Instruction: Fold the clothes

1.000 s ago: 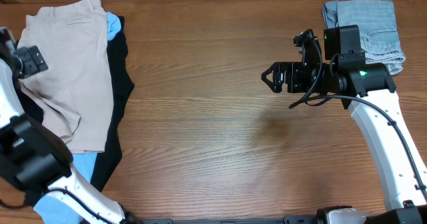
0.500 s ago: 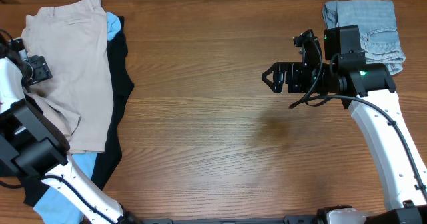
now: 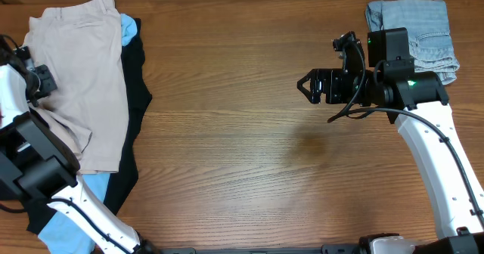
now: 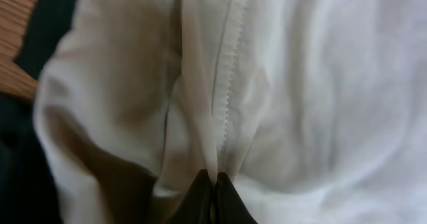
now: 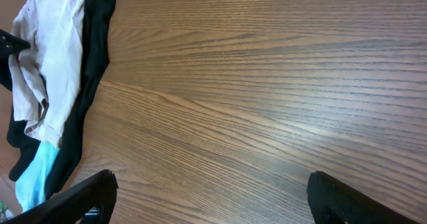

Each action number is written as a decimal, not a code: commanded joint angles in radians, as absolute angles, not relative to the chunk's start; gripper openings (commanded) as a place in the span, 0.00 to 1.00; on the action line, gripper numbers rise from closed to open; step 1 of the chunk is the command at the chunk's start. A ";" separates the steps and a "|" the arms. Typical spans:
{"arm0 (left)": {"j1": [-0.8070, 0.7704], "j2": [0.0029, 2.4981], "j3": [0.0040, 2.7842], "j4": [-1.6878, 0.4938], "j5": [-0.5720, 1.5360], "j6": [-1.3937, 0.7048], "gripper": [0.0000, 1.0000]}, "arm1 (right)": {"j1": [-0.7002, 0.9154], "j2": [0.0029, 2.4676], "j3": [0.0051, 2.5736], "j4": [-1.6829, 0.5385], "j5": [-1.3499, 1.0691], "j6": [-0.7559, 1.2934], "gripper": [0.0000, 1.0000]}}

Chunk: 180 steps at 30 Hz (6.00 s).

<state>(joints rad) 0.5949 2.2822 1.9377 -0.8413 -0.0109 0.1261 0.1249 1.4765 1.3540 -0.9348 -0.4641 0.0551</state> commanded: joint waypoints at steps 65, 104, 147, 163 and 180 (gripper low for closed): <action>0.008 2.307 2.823 -1.567 0.285 -0.024 1.00 | -0.162 1.569 1.627 -1.238 -0.439 0.053 0.90; 0.281 2.307 2.112 -1.300 0.349 0.056 1.00 | 0.045 1.798 1.554 -1.008 -0.420 0.060 0.86; 0.054 2.107 2.550 -1.462 0.271 0.046 1.00 | 0.135 1.617 2.158 -1.244 -0.504 0.128 0.04; 0.052 2.113 2.528 -1.460 0.232 0.090 1.00 | 0.135 1.654 2.148 -1.560 -0.146 0.128 0.04; 0.008 2.125 1.992 -1.220 0.263 0.135 1.00 | -0.049 1.654 1.662 -1.325 -0.131 0.194 1.00</action>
